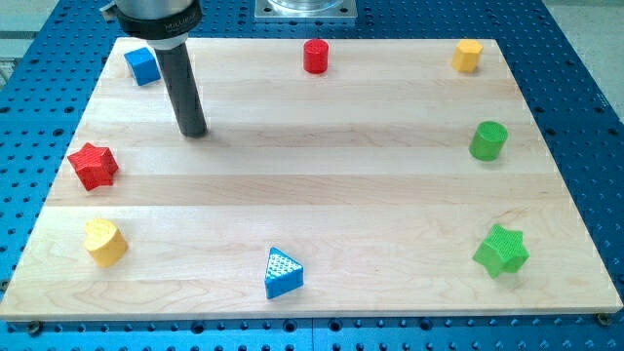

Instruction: Move your hand diagonally bottom right to the red circle

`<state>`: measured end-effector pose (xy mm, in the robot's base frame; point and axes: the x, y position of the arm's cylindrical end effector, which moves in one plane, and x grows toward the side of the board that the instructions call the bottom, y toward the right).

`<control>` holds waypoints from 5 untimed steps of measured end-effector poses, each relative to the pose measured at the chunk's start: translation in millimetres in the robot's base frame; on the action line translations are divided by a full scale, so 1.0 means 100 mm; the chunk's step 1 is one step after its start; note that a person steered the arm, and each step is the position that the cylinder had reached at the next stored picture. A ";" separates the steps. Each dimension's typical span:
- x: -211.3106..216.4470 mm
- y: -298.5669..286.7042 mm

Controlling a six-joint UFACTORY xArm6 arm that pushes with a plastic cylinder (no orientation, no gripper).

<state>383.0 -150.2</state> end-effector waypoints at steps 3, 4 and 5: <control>-0.02 0.24; 0.04 0.63; 0.13 0.72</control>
<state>396.3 -78.0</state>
